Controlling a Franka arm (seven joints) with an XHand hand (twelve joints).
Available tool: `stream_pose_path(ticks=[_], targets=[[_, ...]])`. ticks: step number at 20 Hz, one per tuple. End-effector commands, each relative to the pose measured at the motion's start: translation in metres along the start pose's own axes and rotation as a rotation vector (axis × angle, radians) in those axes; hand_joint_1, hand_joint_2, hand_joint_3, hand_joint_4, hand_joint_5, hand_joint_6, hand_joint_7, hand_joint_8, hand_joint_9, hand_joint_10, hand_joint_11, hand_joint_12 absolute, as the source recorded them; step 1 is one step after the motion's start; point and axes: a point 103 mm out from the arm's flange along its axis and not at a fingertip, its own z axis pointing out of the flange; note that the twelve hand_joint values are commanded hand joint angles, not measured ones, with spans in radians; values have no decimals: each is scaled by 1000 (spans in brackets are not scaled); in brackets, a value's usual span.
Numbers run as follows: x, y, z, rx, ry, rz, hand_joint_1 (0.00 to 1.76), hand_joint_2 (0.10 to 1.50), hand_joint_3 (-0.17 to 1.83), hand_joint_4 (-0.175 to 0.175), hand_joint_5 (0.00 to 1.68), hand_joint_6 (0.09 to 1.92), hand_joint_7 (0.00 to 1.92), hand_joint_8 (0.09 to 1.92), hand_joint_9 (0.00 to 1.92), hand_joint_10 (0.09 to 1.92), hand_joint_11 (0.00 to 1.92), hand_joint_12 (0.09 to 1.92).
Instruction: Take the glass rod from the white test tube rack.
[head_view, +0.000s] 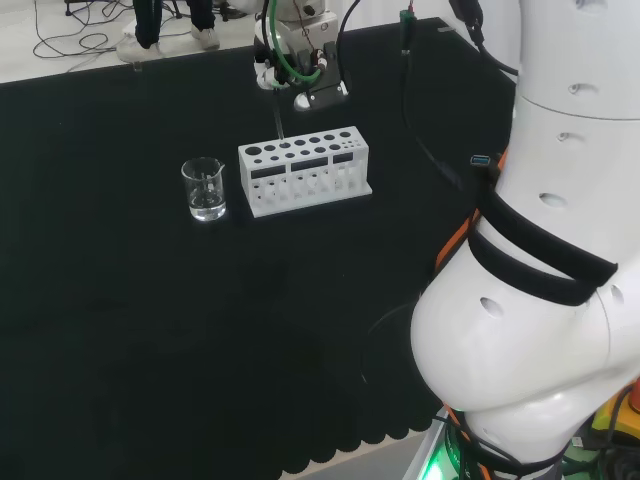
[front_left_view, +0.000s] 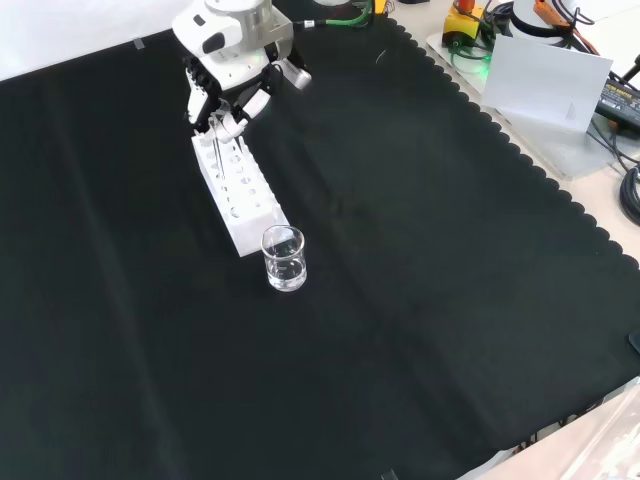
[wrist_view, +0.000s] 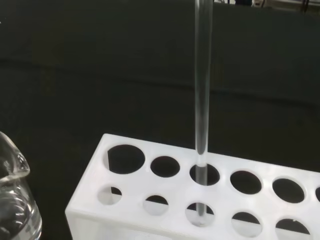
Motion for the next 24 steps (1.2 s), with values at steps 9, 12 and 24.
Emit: stream_pose_path(ticks=[9, 12, 24], targets=[[13, -22, -44, -2, -53, -18, 1312, 1097, -175, -175, 1242, 316, 1243, 874, 1599, 834, 1610, 681], [15, -29, -50, 30, -49, -24, 1312, 1097, -175, -175, 1246, 305, 1241, 879, 1601, 835, 1610, 685], [13, -56, -88, -5, -9, -16, 1313, 1098, -175, -175, 1254, 280, 1237, 891, 1600, 830, 1610, 696]])
